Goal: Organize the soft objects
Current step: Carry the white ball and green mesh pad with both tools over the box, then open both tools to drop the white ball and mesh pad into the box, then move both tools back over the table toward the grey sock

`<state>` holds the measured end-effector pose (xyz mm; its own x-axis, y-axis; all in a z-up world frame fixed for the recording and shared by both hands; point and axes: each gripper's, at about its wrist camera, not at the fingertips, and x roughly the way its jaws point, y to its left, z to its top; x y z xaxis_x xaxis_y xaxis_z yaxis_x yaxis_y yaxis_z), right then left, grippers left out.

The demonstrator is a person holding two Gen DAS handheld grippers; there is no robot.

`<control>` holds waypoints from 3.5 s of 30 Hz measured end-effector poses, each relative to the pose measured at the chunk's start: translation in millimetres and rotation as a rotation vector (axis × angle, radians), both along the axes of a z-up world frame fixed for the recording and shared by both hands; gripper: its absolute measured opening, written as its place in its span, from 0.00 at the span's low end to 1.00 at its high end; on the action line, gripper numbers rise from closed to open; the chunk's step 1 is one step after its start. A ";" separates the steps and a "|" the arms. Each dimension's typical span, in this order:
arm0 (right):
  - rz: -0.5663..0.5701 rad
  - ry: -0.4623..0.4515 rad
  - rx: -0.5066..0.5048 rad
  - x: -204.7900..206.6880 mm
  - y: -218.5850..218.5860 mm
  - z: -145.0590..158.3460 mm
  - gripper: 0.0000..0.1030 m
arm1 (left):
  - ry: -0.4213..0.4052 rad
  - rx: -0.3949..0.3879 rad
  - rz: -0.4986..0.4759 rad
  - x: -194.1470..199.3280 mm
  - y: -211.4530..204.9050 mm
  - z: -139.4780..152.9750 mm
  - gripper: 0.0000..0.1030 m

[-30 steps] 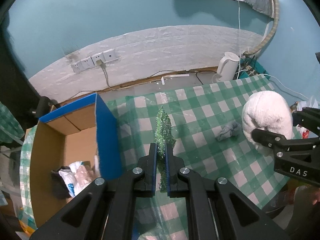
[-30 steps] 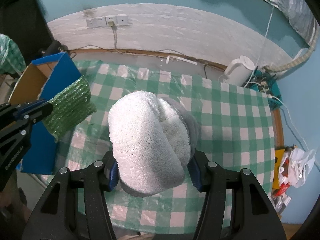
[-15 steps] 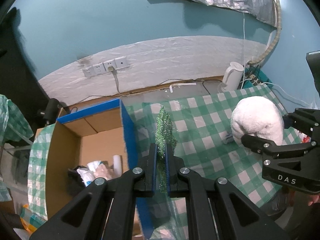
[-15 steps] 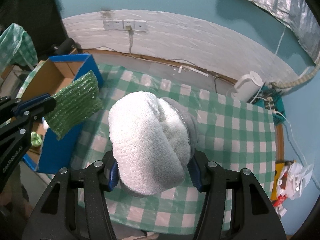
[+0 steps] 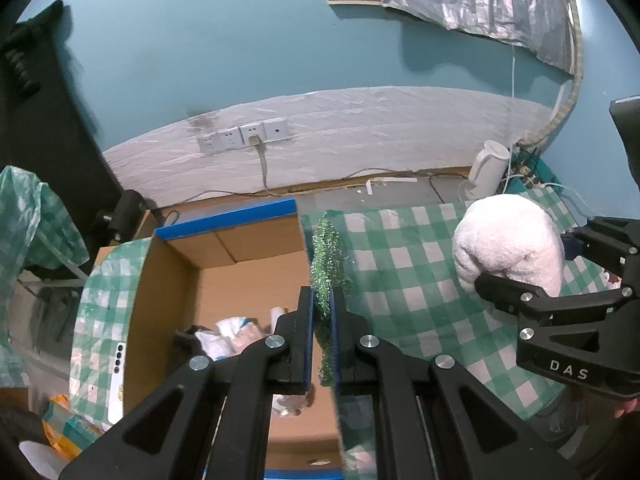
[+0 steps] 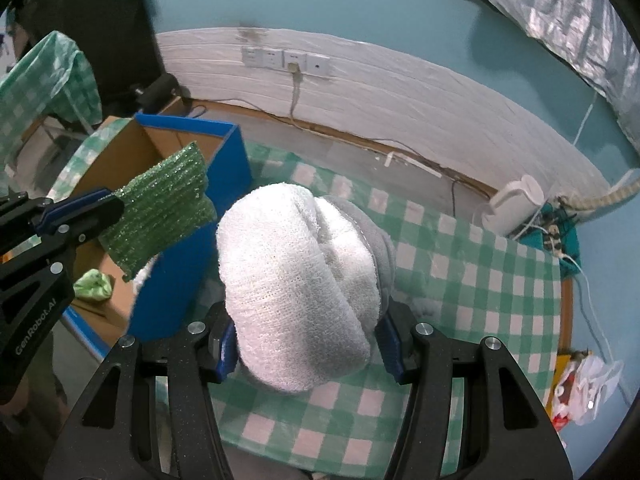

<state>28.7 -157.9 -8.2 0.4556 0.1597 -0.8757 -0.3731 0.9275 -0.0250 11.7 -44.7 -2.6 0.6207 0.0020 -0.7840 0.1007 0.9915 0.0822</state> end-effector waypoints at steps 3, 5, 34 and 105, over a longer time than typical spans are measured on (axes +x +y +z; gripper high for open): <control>0.018 -0.003 -0.002 -1.0 12.3 1.0 0.55 | -0.010 -0.004 0.020 -2.0 11.8 3.7 0.07; 0.033 -0.004 -0.004 -1.3 21.2 1.7 0.55 | -0.016 -0.007 0.033 -3.2 18.7 5.7 0.07; 0.213 0.028 -0.006 1.1 140.5 -7.8 0.55 | 0.024 -0.006 0.215 -7.8 119.6 -13.6 0.07; 0.010 0.085 0.079 30.7 78.0 -29.2 0.75 | 0.113 0.043 0.188 14.3 97.0 -39.3 0.48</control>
<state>59.4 -79.9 -37.4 0.3786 0.2341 -0.8955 -0.3799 0.9215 0.0803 26.0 52.2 -41.9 0.5142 0.1443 -0.8454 -0.0748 0.9895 0.1234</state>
